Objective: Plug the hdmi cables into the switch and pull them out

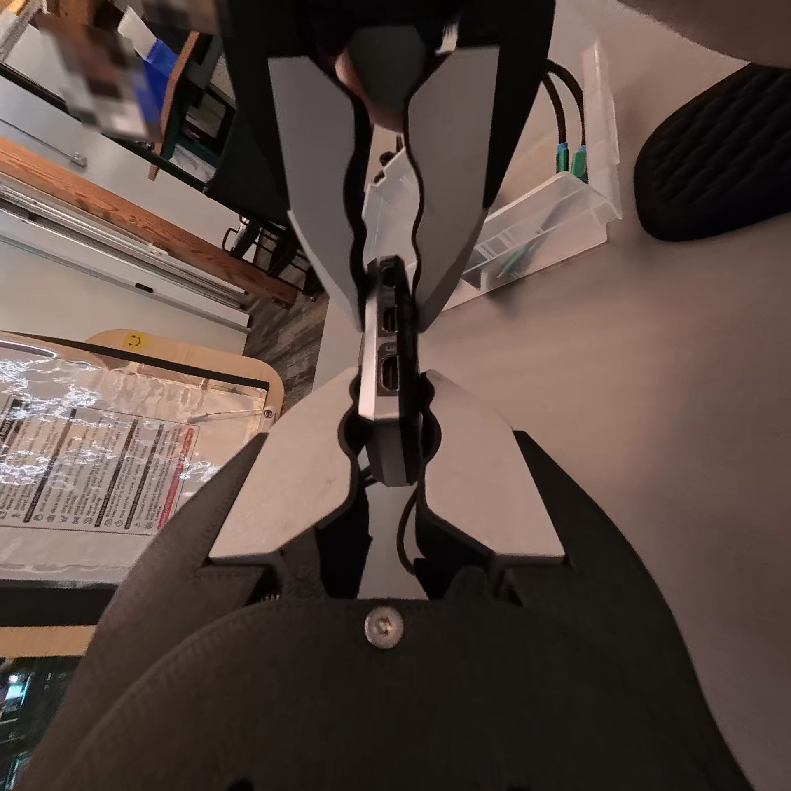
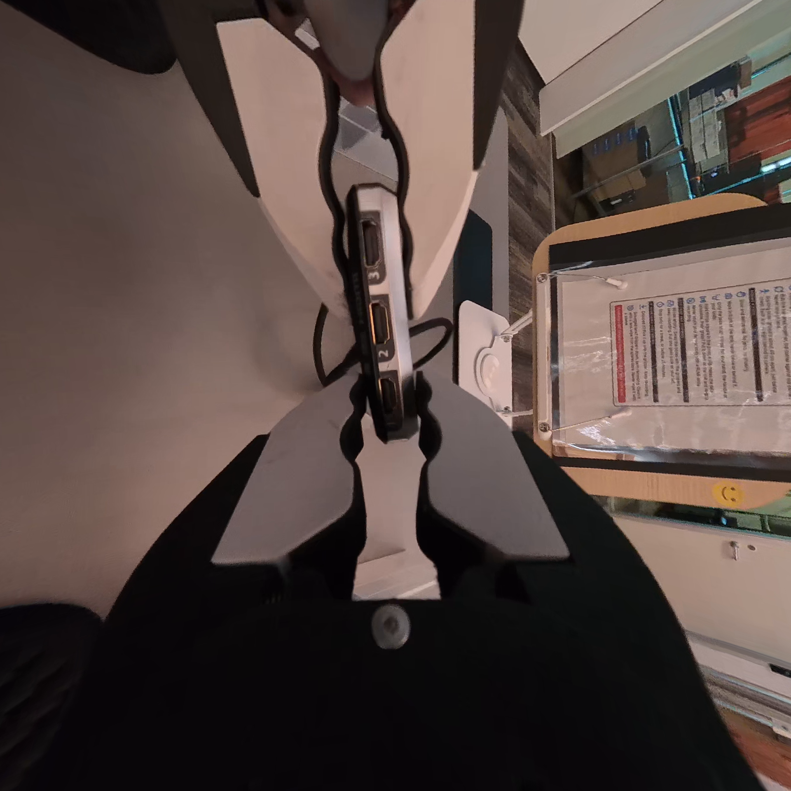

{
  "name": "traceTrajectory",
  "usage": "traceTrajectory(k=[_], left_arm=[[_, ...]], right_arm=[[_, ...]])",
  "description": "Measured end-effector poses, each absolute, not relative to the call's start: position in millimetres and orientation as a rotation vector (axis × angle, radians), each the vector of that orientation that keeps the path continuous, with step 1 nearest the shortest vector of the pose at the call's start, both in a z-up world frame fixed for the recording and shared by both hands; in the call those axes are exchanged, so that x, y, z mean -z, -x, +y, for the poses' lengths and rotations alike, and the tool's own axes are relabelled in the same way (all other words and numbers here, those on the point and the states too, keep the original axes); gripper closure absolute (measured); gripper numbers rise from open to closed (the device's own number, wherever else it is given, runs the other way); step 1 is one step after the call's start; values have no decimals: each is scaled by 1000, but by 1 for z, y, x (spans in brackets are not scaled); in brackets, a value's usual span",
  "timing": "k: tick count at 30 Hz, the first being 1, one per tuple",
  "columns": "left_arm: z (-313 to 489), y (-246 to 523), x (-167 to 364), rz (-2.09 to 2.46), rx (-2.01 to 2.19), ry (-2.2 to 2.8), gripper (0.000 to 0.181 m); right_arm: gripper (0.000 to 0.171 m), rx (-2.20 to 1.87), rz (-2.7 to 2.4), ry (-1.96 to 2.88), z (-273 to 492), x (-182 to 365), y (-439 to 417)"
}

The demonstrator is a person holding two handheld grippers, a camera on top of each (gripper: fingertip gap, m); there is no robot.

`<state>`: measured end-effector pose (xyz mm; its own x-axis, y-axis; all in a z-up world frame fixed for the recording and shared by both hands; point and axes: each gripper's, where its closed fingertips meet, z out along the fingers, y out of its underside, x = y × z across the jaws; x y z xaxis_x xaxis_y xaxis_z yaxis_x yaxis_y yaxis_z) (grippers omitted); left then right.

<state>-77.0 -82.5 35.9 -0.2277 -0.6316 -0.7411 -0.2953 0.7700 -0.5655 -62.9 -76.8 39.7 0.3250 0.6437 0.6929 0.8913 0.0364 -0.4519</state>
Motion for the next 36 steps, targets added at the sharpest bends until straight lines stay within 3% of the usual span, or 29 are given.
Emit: traceTrajectory(k=[1, 5, 10, 15, 18, 28, 36], left_arm=[[-85, 76, -37, 1813, 385, 705, 158], [-88, 72, -37, 1800, 403, 712, 158], [-55, 87, -92, 1462, 385, 805, 132], [-43, 112, -123, 1351, 470, 851, 139], [-35, 116, -124, 1341, 420, 867, 140], [-30, 110, -112, 1378, 400, 914, 141], [29, 110, -76, 1297, 115, 1180, 139]], right_arm=[[146, 359, -1390, 1680, -74, -39, 63], [147, 366, -1427, 1687, -70, -32, 69], [149, 443, -1164, 1650, -68, -82, 37], [149, 552, -763, 1548, -97, -150, -41], [149, 614, -630, 1540, -116, -165, -78], [148, 699, -379, 1967, -114, -99, -180], [148, 416, -258, 2171, -67, -26, -195]])
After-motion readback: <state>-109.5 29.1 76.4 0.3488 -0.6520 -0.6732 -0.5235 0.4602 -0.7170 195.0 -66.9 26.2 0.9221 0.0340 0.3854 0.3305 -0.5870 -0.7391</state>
